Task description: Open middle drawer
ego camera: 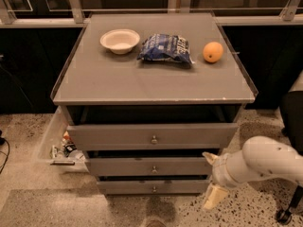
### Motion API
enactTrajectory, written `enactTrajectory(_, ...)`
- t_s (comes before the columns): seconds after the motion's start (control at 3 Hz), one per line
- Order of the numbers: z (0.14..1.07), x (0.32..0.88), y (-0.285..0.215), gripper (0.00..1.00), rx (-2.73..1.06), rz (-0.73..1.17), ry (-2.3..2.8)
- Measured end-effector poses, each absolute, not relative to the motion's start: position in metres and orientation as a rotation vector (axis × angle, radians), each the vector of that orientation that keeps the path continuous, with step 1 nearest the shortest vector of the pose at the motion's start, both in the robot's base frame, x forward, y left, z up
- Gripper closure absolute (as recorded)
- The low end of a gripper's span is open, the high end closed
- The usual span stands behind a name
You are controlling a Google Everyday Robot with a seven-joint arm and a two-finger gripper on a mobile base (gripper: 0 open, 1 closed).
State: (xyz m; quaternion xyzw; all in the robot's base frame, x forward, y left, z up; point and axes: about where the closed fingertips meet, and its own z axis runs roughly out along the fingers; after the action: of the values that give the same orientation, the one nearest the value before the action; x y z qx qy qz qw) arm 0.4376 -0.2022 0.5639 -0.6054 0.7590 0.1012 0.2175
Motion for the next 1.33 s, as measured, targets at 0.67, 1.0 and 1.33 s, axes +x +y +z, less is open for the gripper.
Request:
enactTrajectory(0.67,0.448,0.461,-0.184,0.00,-1.715,0.164,1.868)
enactTrajectory(1.0,0.449,0.461,-0.184,0.00,-1.716,0.165,1.870)
enactTrajectory(1.33,0.445,0.460,-0.181,0.00,-1.733,0.159,1.847)
